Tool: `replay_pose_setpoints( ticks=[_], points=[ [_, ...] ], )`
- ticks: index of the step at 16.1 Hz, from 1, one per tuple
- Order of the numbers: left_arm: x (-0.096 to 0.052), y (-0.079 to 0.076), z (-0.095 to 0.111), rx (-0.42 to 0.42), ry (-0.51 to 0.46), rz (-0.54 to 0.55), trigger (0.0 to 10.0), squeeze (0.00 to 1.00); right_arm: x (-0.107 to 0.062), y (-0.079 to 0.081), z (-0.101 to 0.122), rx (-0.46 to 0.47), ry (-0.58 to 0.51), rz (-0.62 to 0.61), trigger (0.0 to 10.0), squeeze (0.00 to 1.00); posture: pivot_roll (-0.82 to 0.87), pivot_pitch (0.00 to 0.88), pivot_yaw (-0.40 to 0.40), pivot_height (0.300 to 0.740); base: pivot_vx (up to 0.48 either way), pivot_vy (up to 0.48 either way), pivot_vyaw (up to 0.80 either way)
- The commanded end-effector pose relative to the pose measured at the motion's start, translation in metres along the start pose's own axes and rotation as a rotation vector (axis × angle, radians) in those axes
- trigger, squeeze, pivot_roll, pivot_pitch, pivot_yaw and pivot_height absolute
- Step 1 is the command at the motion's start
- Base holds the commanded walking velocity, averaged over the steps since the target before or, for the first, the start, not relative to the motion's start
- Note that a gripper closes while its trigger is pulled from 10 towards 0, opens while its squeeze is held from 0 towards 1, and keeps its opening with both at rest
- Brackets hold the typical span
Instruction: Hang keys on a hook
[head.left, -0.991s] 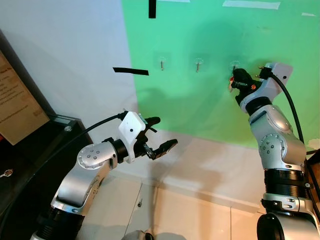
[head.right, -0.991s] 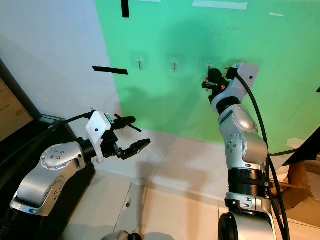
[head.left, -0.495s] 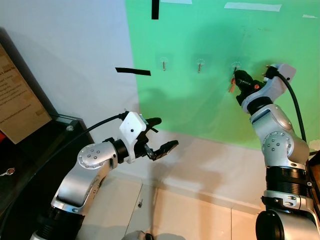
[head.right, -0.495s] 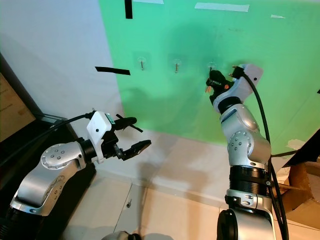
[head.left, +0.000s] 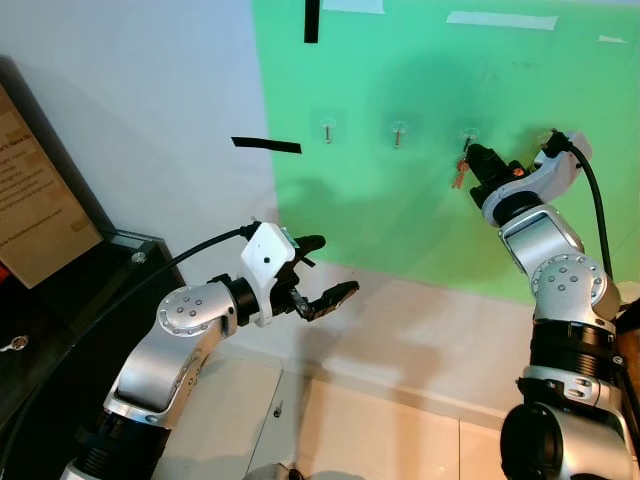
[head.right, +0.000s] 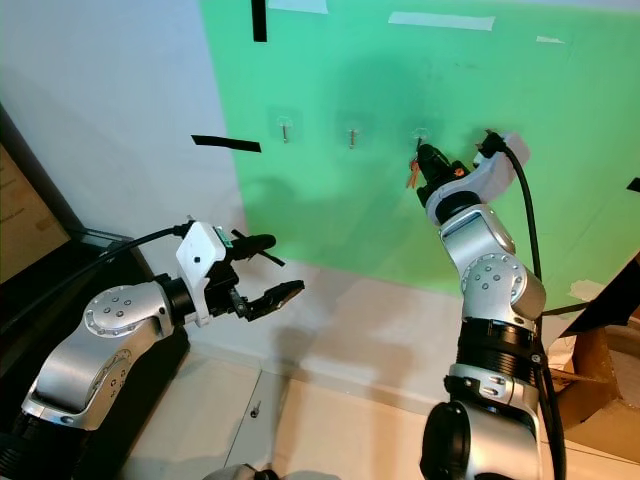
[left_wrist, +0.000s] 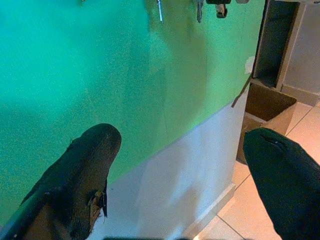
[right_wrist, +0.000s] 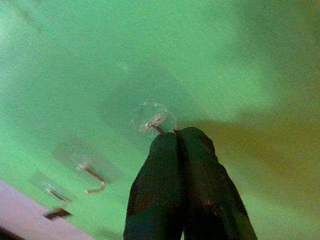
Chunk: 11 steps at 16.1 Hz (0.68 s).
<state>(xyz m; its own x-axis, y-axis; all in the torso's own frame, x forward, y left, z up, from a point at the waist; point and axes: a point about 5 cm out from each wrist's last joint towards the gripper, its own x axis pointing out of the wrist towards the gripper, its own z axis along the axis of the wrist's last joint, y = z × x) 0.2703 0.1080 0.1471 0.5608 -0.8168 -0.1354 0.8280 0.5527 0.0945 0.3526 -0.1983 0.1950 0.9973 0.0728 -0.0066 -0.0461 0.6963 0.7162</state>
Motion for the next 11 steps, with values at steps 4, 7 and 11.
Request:
replay_pose_setpoints(
  ticks=[4, 7, 11],
  points=[
    [-0.002, -0.001, 0.005, 0.015, -0.007, -0.016, 10.0, 0.00, -0.010, -0.031, -0.010, 0.179, 0.054, -0.127, 10.0, 0.00, -0.08, 0.000, 0.074, 0.740, 0.000, 0.000, 0.00],
    [-0.003, -0.001, 0.004, 0.023, -0.002, -0.014, 10.0, 0.00, -0.015, -0.029, -0.021, -0.186, 0.159, -0.131, 10.0, 0.00, -0.08, 0.000, 0.074, 0.740, 0.000, 0.000, 0.00],
    [-0.003, 0.000, 0.005, 0.037, -0.002, -0.007, 10.0, 0.00, -0.015, -0.024, -0.012, -0.349, 0.090, -0.124, 10.0, 0.00, -0.08, 0.000, 0.075, 0.740, 0.000, 0.000, 0.00]
  ],
)
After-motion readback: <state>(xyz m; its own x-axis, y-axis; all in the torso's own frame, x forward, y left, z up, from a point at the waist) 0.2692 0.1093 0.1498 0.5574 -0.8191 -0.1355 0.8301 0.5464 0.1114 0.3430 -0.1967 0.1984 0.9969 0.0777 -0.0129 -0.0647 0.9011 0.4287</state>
